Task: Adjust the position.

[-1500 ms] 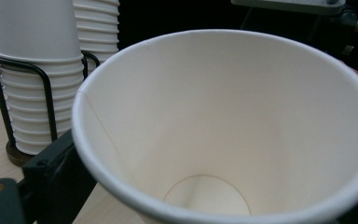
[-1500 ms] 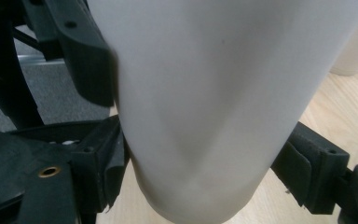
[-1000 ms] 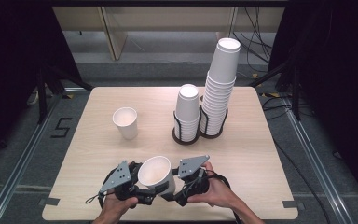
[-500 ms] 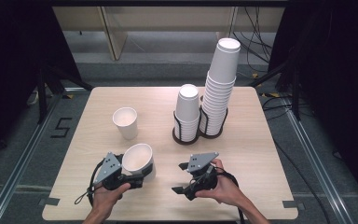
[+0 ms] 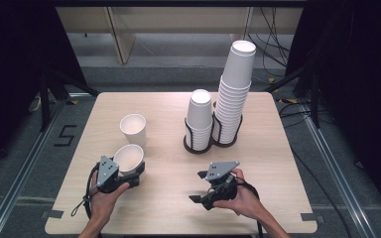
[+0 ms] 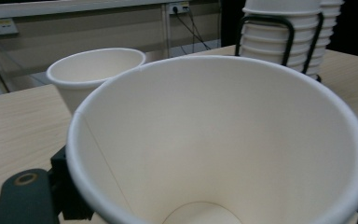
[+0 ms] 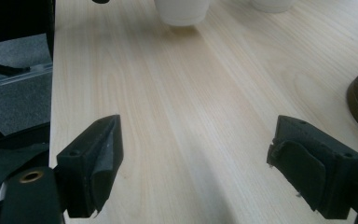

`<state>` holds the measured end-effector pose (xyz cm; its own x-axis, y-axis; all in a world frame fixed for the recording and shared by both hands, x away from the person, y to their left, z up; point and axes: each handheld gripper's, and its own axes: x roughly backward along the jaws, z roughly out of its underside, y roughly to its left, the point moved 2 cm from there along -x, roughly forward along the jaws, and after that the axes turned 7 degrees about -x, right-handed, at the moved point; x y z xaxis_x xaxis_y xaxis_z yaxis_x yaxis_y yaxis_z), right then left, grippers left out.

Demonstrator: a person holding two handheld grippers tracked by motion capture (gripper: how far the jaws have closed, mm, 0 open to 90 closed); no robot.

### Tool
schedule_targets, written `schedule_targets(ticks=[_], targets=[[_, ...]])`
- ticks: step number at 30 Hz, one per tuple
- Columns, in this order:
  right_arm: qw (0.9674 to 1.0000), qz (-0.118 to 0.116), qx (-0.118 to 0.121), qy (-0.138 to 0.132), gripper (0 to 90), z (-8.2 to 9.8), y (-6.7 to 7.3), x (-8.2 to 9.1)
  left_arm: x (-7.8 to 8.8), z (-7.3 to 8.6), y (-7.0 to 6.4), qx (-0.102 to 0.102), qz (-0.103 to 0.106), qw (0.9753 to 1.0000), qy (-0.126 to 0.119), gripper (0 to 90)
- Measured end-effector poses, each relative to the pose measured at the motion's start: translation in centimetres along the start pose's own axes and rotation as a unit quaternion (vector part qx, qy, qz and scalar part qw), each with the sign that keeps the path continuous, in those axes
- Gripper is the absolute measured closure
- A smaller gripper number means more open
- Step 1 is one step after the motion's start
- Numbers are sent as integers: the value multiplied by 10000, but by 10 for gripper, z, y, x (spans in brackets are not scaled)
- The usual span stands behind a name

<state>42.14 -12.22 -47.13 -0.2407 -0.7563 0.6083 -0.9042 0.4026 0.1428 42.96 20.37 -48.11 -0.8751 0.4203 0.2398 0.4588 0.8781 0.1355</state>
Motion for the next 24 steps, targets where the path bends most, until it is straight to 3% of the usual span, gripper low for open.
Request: schedule_targets(ticks=[8,24], targets=[[9999,75,-70,47,170,6,-3,4,-2,6,14,73,-251,9996,86,150],[9996,205,-131,106,164,16,-6,11,-2,11,30,179,-542,9982,182,149]])
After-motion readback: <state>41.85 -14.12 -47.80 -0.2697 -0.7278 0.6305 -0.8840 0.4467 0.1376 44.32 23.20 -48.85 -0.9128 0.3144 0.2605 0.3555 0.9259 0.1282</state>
